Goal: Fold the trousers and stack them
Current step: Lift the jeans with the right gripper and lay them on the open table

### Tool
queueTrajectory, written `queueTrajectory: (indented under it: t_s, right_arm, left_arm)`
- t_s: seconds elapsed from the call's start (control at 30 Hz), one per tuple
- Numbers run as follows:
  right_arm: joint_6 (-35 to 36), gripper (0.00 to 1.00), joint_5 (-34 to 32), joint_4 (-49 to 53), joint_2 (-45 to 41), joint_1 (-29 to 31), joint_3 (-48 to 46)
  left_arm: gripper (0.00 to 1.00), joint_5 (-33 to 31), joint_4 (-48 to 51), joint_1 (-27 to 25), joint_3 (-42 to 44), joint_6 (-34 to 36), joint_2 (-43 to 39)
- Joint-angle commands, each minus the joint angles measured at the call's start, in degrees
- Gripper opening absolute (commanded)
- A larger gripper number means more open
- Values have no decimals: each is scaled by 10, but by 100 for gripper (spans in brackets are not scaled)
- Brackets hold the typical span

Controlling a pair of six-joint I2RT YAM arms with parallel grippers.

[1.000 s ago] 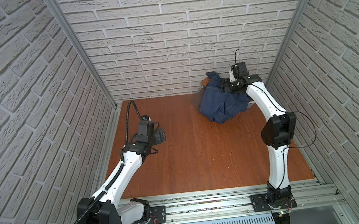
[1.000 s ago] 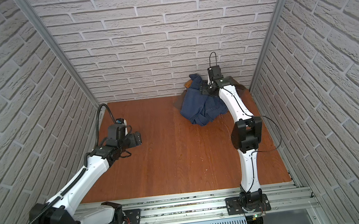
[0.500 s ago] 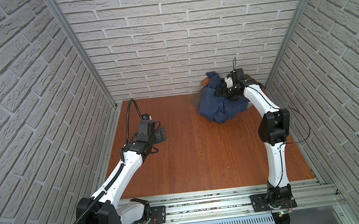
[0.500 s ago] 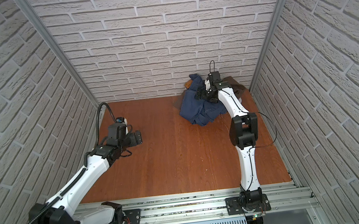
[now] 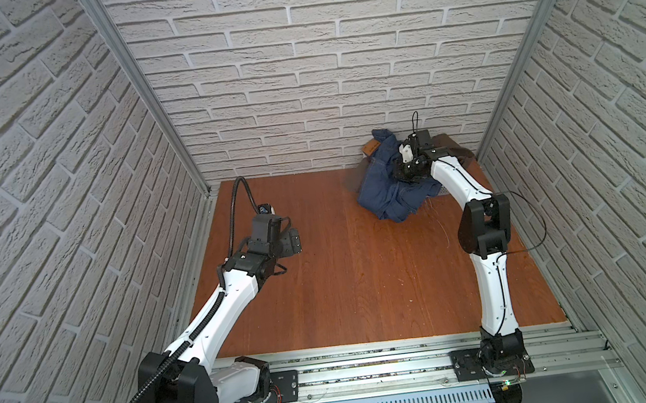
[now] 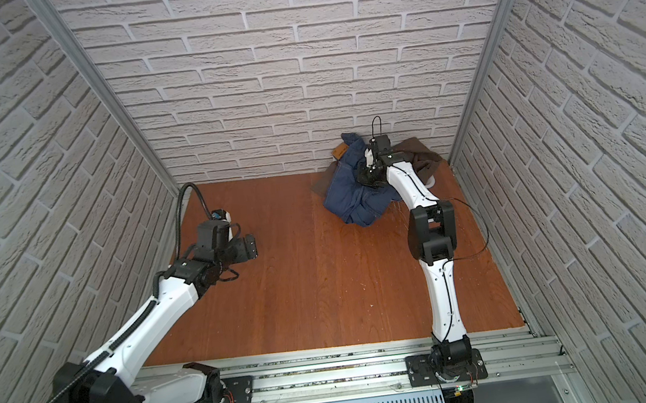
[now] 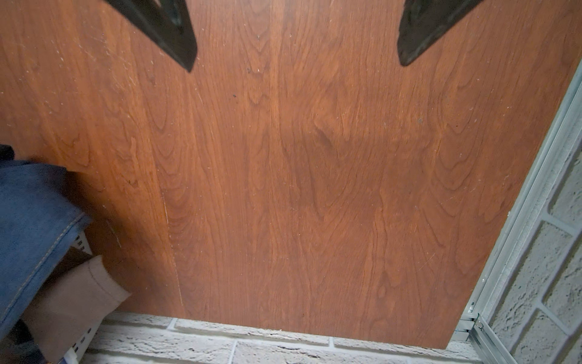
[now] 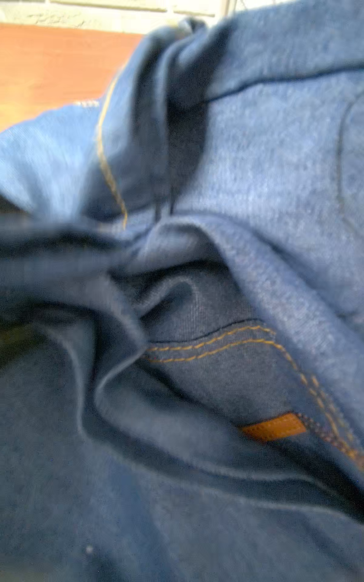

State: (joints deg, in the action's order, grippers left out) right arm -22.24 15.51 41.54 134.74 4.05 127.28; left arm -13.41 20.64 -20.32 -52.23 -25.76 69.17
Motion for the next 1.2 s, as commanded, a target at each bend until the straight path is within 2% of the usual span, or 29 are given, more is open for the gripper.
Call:
queueTrajectory:
  t_s: [0.0, 0.23, 0.5, 0.67, 0.9, 1.0, 1.17]
  right_arm:
    - [-2, 7, 17, -12, -50, 8, 7]
    - [-19, 6, 26, -31, -144, 10, 12]
    - [-38, 6, 48, -40, -274, 18, 66]
    - [-37, 6, 64, -49, -345, 46, 95]
    - [-5, 6, 74, 10, -377, 108, 147]
    - [19, 6, 65, 39, -390, 143, 120]
    - [55, 6, 47, 1, -454, 215, -66]
  left_arm:
    - [98, -11, 2, -3, -14, -2, -16]
    - [98, -16, 19, -5, -10, -3, -47]
    - [98, -22, 44, -5, 1, -9, -110]
    - [98, -23, 65, -6, 18, -21, -159]
    - [98, -25, 93, -6, 30, -44, -219]
    - [98, -25, 104, -6, 31, -55, -245]
    - [98, -27, 131, -7, 28, -72, -291]
